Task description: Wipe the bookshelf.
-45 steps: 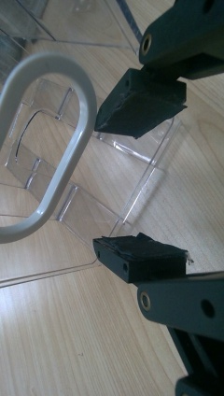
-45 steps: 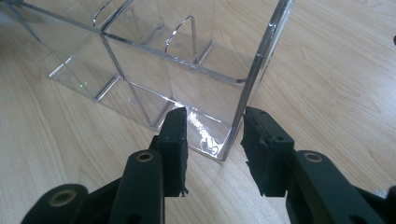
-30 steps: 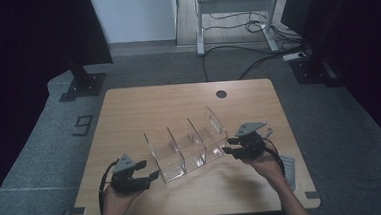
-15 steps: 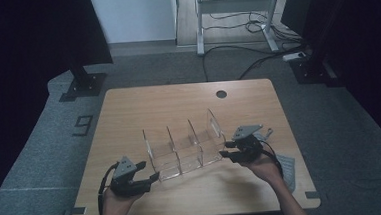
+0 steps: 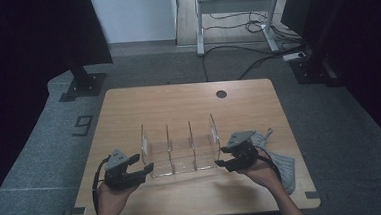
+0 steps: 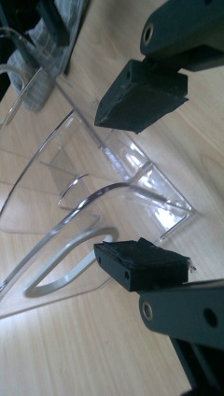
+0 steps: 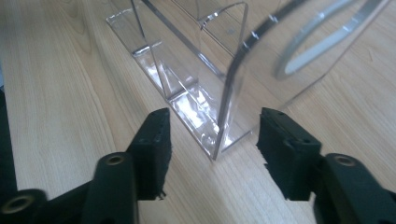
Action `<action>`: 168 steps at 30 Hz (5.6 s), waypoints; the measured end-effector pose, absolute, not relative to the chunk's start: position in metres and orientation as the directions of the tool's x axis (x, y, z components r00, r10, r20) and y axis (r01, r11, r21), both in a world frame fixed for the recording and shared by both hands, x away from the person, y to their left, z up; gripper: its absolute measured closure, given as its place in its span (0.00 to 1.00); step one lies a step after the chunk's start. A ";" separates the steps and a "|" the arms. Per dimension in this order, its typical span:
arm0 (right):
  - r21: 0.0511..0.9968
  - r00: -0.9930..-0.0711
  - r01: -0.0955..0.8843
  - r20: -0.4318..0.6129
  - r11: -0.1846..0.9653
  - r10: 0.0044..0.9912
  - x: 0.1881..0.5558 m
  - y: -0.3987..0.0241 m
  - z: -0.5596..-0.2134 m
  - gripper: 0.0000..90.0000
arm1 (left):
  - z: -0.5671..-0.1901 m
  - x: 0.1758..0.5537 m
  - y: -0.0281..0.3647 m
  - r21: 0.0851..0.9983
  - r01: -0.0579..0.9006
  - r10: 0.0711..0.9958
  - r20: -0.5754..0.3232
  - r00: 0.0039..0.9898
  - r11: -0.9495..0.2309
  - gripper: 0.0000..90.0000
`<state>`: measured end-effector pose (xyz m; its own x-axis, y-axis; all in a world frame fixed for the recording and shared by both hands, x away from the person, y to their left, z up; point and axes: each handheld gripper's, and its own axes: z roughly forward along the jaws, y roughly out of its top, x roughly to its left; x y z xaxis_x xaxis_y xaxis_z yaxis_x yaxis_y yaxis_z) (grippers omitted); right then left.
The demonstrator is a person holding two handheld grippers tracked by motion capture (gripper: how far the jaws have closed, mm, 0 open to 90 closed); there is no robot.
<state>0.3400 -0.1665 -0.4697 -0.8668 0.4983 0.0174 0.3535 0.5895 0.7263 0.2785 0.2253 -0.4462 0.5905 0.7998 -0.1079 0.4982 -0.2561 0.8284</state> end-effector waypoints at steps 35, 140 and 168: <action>0.704 -0.637 0.509 -0.079 0.495 0.767 0.336 -0.259 -0.469 0.16 | -0.441 0.313 0.227 0.761 0.580 0.884 -0.020 0.467 -0.289 0.74; 0.727 -0.796 0.385 -0.050 0.568 0.604 0.354 -0.157 -0.450 0.70 | -0.448 0.329 0.240 0.791 0.538 0.890 0.019 0.456 -0.292 0.96; 0.733 -0.869 0.314 -0.034 0.604 0.493 0.308 -0.141 -0.443 0.69 | -0.449 0.328 0.237 0.792 0.546 0.904 0.017 0.427 -0.273 0.96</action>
